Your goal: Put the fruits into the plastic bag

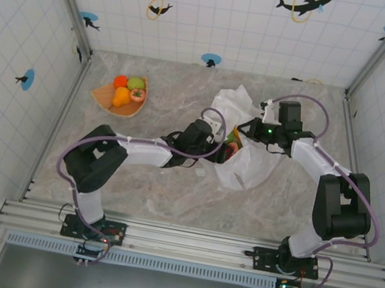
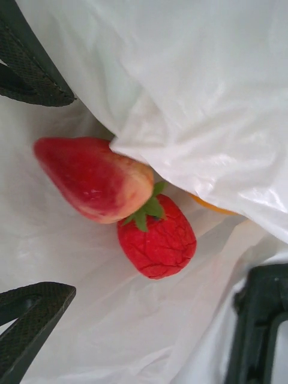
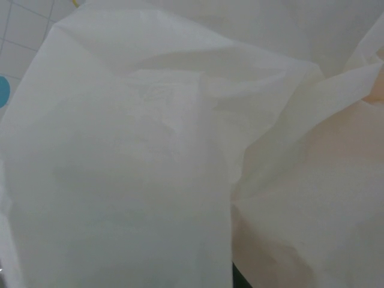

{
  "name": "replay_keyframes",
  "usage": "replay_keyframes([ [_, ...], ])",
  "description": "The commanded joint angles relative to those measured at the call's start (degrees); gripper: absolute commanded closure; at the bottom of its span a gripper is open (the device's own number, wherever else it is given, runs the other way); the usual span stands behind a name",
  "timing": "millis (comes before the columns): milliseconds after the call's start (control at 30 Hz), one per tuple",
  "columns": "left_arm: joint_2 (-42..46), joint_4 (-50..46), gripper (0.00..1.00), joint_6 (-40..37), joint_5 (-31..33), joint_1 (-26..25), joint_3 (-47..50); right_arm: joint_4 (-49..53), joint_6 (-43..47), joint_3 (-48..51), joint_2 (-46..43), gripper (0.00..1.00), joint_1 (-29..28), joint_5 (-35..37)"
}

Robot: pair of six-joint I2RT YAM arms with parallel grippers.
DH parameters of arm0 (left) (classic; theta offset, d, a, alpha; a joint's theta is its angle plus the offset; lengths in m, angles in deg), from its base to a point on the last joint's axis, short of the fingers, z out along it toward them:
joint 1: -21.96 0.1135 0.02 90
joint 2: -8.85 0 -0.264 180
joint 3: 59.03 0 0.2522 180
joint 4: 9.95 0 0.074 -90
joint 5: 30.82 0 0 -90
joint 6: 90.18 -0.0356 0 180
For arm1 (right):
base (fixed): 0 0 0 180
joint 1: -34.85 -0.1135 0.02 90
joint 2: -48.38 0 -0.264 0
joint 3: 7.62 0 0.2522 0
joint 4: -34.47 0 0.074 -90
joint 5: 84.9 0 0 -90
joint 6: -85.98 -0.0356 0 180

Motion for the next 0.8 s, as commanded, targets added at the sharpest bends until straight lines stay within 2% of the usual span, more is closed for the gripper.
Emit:
replay_keyframes([
  [0, 3.65, -4.63, 0.22, -2.15, 0.74, 0.12, 3.5, -0.68, 0.69, 0.82, -1.0, 1.0, 0.38, -0.31],
  [300, 11.28, -7.57, 0.24, 0.0, 2.03, 0.57, 11.25, -1.06, 0.58, 0.46, -0.2, 1.0, 0.38, -0.39],
  [500, 10.25, -8.38, 0.26, 6.95, 4.38, 0.63, 12.07, -1.21, 0.54, 0.25, 0.15, 1.0, 0.38, -0.54],
  [767, 5.65, -6.72, 0.33, 11.89, 1.95, 0.72, 9.63, -0.79, 0.9, 0.37, -0.18, 1.0, 0.45, -0.49],
])
